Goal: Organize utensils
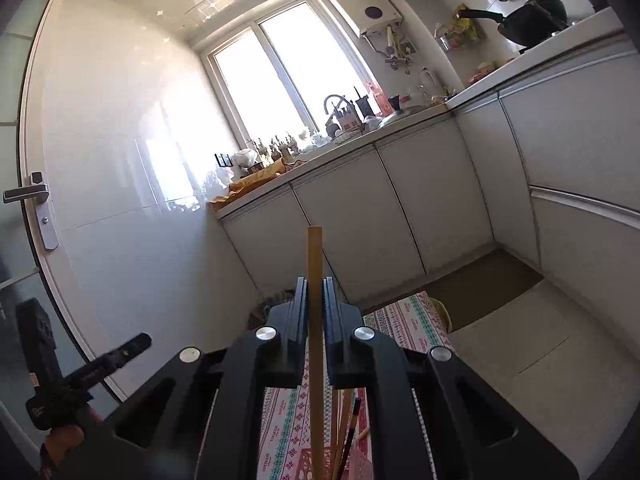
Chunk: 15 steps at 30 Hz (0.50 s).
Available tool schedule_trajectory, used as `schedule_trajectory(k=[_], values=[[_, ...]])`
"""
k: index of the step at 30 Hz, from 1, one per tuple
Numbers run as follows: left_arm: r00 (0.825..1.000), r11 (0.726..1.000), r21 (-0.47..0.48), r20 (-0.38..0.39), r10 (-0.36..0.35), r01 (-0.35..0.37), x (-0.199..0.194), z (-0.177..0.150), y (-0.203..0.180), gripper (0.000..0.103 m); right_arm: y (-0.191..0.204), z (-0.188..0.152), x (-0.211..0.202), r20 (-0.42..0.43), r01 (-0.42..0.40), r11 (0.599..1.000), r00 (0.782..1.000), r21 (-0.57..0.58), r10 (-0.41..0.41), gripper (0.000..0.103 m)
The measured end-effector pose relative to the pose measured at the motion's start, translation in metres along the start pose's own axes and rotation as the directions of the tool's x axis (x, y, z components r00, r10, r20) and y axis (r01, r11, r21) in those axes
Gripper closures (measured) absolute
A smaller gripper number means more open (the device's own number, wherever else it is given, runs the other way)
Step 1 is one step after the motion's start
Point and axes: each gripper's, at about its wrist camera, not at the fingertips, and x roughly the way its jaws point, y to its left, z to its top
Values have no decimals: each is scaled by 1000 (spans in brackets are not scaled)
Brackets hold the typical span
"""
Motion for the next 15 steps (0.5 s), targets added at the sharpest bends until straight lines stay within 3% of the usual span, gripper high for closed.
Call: schedule_trajectory(k=[1, 2, 4, 5, 6, 7, 8, 10, 15], values=[[994, 999, 48, -104, 18, -13, 20, -7, 1, 76, -1, 0, -2, -9, 1, 1000, 1000, 9, -1, 95], [976, 995, 98, -213, 48, -27, 42, -18, 3, 72, -2, -1, -3, -15, 3, 1000, 1000, 14, -3, 95], [932, 983, 174, -344, 109, -50, 74, -44, 9, 64, -3, -3, -6, -18, 8, 1000, 1000, 18, -7, 95], [907, 980, 197, -408, 107, -27, 87, -57, 12, 59, -3, -4, -8, -16, 12, 1000, 1000, 19, -11, 95], [882, 977, 211, -457, 114, -17, 99, -70, 15, 46, -5, -4, -8, -16, 16, 1000, 1000, 25, -16, 95], [866, 974, 224, -483, 131, -23, 108, -80, 19, 34, -7, -5, -8, -20, 19, 999, 1000, 35, -18, 95], [852, 973, 231, -505, 138, -20, 116, -88, 22, 30, -10, -4, -7, -23, 21, 999, 1000, 48, -20, 95], [821, 973, 229, -555, 136, -6, 135, -95, 28, 29, -17, -4, -7, -33, 23, 997, 999, 78, -20, 95], [770, 977, 209, -628, 111, 30, 182, -77, 30, 32, -37, -10, -1, -67, 53, 993, 997, 106, -46, 95]])
